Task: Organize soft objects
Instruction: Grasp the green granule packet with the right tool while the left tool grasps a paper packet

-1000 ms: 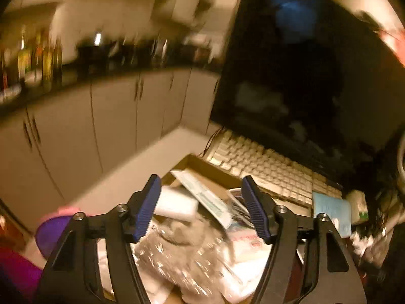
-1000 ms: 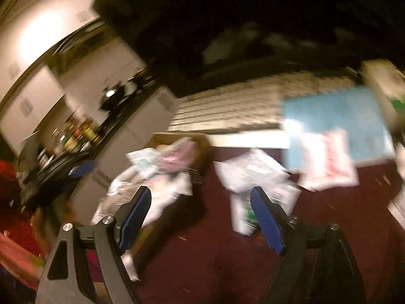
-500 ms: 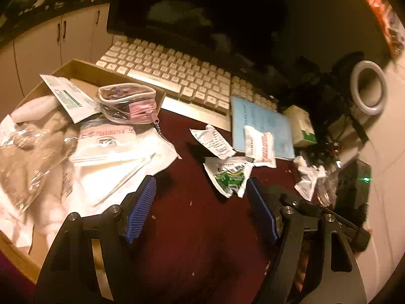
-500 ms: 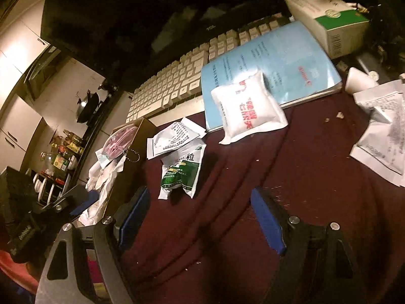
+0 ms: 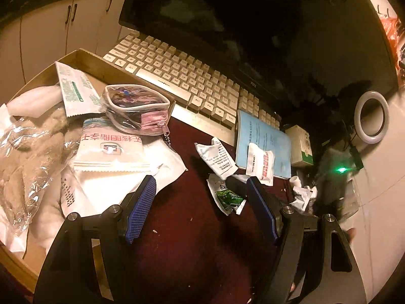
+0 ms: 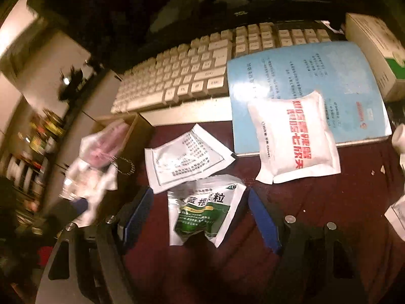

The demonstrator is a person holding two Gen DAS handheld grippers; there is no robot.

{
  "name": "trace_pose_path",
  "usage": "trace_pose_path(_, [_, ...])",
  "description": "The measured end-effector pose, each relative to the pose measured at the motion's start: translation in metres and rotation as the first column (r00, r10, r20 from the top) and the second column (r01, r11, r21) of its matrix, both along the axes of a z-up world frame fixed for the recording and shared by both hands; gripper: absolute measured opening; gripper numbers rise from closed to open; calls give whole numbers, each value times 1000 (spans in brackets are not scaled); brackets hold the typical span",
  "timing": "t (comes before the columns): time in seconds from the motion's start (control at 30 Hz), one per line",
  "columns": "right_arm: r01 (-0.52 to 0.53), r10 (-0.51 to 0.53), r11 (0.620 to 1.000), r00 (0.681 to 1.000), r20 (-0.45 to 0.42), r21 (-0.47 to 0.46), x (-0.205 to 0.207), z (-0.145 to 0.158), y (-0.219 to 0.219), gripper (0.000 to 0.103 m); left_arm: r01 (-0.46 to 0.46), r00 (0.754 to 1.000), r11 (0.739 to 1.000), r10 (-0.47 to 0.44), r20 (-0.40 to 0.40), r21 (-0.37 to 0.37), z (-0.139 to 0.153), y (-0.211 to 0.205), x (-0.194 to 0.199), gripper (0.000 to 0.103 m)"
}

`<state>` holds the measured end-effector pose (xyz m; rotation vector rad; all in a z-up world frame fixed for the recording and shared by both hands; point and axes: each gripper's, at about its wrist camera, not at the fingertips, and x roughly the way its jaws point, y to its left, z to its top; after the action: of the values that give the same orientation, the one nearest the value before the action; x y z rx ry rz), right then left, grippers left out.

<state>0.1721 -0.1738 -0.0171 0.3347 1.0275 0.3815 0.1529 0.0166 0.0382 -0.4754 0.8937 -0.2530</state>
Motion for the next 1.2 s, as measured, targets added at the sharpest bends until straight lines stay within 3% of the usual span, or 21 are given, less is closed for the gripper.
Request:
trace_pose_path(0.03, [-1,2,1000,1000,17,-29,-2,1,4,76,1,1000,1000,-1,3,1,1,1,-1,74])
trace_pose_path(0.13, [-13,19,993,999,45,-119,-7,0,17,57,5,1000,1000,-5,5,-18,3,2,-2,74])
trace_pose_path(0.17, [-11,20,987,998,54,-158,-7,1,21,45,8,1000,1000,-7,5,-20,3,2,-2,74])
trace_pose_path(0.23, [-30,42,982,997,60,-184,-11,1,24,39,11,1000,1000,-11,7,-27,6,2,-2,74])
trace_pose_path(0.33, [-31,45,981,996,71,-192,-21,5,19,36,34,999,999,-34,8,-35,10,-2,-3,74])
trace_pose_path(0.43, [-33,43,989,996,72,-141,-34,6,4,35,61,998,998,-61,15,-18,17,-9,-2,74])
trace_pose_path(0.53, [4,5,994,997,78,-112,-43,8,-20,35,98,995,992,-100,23,79,25,-25,9,74])
trace_pose_path(0.67, [85,-76,992,993,94,-92,-43,7,-49,35,168,982,939,-185,27,301,26,-62,41,74])
trace_pose_path(0.77, [162,-150,981,982,118,-105,-39,6,-61,35,258,963,887,-266,-32,382,9,-85,70,74])
trace_pose_path(0.93, [204,-200,978,977,75,-40,-39,-4,-78,35,294,956,869,-272,-114,397,-16,-98,108,74])
trace_pose_path(1.03, [222,-219,974,973,80,-41,-43,-3,-82,35,288,957,879,-246,-157,381,-27,-99,125,74])
trace_pose_path(1.17, [230,-228,973,971,73,-24,-44,-4,-86,35,403,903,875,-331,-276,268,-47,-106,130,74])
trace_pose_path(1.2, [233,-231,972,970,71,-22,-44,-4,-87,35,414,899,869,-342,-274,272,-47,-109,126,74])
